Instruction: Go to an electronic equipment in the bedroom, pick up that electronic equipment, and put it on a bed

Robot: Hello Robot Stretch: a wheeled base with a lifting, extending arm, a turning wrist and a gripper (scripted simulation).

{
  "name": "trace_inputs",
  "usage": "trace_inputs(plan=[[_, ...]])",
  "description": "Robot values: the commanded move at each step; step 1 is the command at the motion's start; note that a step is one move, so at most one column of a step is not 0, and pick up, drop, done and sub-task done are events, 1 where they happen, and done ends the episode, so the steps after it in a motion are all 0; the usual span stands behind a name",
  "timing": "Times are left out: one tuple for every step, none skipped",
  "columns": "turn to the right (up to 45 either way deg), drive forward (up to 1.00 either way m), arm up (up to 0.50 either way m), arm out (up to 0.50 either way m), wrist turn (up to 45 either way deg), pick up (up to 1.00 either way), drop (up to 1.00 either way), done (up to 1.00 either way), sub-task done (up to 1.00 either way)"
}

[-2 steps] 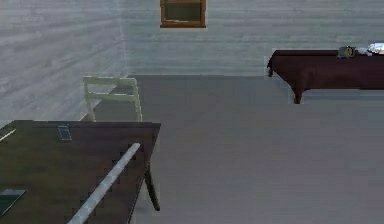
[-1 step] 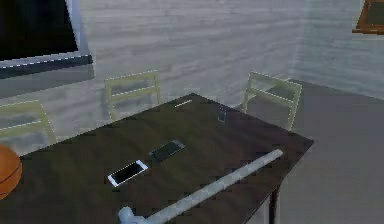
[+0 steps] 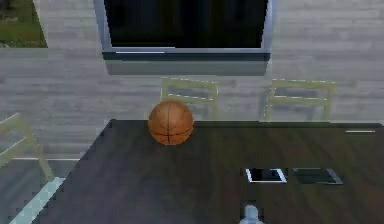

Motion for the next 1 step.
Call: trace_inputs(plan=[[-45.0,0.00,0.00,0.00,0.0,0.00,0.00,0.00,0.00]])
